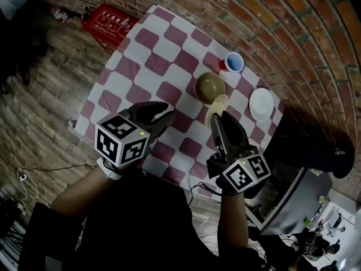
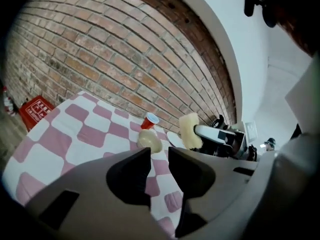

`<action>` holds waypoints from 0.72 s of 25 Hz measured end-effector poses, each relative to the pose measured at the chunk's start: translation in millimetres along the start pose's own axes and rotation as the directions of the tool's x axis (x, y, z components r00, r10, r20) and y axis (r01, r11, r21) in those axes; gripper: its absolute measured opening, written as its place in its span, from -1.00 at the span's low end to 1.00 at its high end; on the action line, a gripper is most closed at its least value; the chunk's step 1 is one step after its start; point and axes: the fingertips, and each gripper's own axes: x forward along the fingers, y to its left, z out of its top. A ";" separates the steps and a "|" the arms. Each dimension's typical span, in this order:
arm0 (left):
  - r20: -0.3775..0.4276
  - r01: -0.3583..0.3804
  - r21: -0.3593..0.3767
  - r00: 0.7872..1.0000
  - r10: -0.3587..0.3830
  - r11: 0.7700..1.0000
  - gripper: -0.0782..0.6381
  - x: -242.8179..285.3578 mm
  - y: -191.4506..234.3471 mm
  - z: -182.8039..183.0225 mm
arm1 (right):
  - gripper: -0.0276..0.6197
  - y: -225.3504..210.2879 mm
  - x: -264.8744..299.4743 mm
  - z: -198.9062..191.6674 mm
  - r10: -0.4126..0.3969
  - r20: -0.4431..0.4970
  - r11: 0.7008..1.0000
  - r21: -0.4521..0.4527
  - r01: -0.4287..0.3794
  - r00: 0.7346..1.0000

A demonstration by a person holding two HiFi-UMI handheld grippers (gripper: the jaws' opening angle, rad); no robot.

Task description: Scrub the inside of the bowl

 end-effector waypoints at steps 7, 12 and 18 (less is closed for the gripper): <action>-0.019 0.041 0.170 0.999 -0.039 0.985 -0.45 -0.3 -41.0 -2.3 | -0.57 24.0 -6.4 9.4 0.027 0.074 1.000 0.000 -0.027 0.997; -0.050 0.097 0.187 0.995 -0.089 0.978 -0.45 8.3 -58.7 -13.1 | -0.57 24.4 -10.1 -8.7 0.017 0.039 1.000 0.024 -0.018 0.999; -0.055 0.116 0.192 0.993 -0.107 0.974 -0.45 10.1 -65.8 -16.0 | -0.57 20.5 -13.8 -14.3 -0.016 0.035 1.000 0.027 0.015 0.999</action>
